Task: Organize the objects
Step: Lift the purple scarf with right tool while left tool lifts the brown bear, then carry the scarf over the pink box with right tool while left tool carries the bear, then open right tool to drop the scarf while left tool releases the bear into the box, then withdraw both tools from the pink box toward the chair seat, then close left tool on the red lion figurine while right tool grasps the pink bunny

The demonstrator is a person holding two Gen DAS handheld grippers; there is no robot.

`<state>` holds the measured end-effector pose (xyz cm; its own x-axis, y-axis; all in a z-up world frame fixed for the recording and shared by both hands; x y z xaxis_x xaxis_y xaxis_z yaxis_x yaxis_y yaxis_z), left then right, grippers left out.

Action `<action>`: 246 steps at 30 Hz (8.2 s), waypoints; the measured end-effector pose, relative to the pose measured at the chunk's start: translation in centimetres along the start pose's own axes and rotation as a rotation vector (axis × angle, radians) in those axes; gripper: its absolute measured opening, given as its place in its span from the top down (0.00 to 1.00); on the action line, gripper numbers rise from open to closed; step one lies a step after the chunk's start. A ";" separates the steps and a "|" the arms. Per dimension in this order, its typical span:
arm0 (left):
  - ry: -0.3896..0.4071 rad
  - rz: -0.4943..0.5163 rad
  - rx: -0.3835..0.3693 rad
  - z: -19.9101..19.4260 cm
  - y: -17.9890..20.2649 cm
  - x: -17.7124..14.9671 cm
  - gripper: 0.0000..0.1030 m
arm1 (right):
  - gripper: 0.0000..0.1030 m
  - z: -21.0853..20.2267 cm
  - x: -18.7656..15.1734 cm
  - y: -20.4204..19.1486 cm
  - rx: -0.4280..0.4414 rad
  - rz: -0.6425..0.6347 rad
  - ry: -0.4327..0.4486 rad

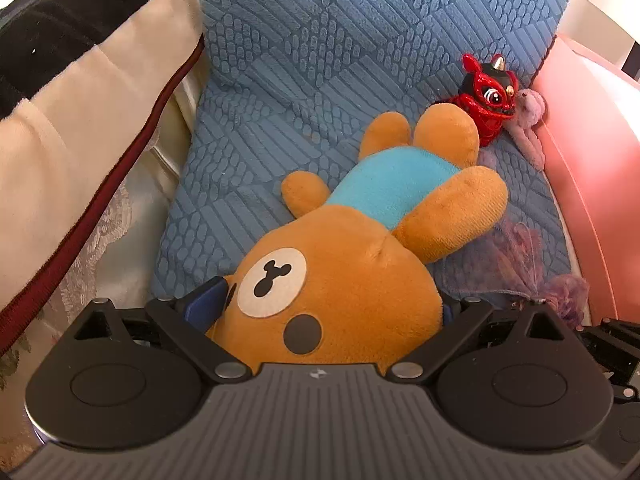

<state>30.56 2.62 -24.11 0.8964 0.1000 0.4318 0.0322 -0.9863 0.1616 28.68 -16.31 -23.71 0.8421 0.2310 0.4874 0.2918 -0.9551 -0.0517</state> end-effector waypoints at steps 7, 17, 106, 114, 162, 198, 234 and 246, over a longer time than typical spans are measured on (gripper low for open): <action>0.037 -0.023 -0.007 -0.7 0.0 -0.1 0.10 | 0.69 -1.4 0.1 1.1 -0.008 0.050 0.058; 0.068 -0.145 -0.028 -2.9 -0.1 -1.6 0.14 | 0.69 -3.7 0.5 2.5 -0.009 0.081 0.059; 0.097 -0.110 -0.353 -8.8 35.3 8.8 0.14 | 0.69 -16.8 4.8 32.0 -0.086 0.404 0.158; 0.030 -0.072 -0.335 -4.5 37.1 8.2 0.13 | 0.68 -12.6 3.9 33.7 -0.086 0.427 0.088; 0.340 0.028 -0.382 -23.4 23.0 3.5 0.05 | 0.17 -26.9 3.8 19.1 -0.092 0.315 0.233; 0.461 0.033 -0.255 -21.1 9.5 -2.1 0.05 | 0.17 -21.3 0.6 5.7 -0.073 0.173 0.264; 0.383 -0.056 -0.301 -1.3 0.7 11.0 0.06 | 0.73 -2.6 10.7 -0.1 -0.209 -0.145 0.350; 0.249 0.006 -0.548 4.5 4.0 14.0 0.27 | 0.81 2.3 13.3 1.8 -0.384 -0.183 0.319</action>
<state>45.22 -0.50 -21.37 0.7635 0.1871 0.6181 -0.2646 -0.7825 0.5636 41.48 -14.52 -19.35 0.5959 0.3892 0.7024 0.1838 -0.9176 0.3524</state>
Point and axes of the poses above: each gripper's, at about its wrist camera, not at the fingertips, and z roughly the way its jaws point, y to its right, x to its top, the point moved 3 cm from there along z, roughly the way its jaws point, and after that the axes turned 7 degrees about -x, right-handed, at the moved point
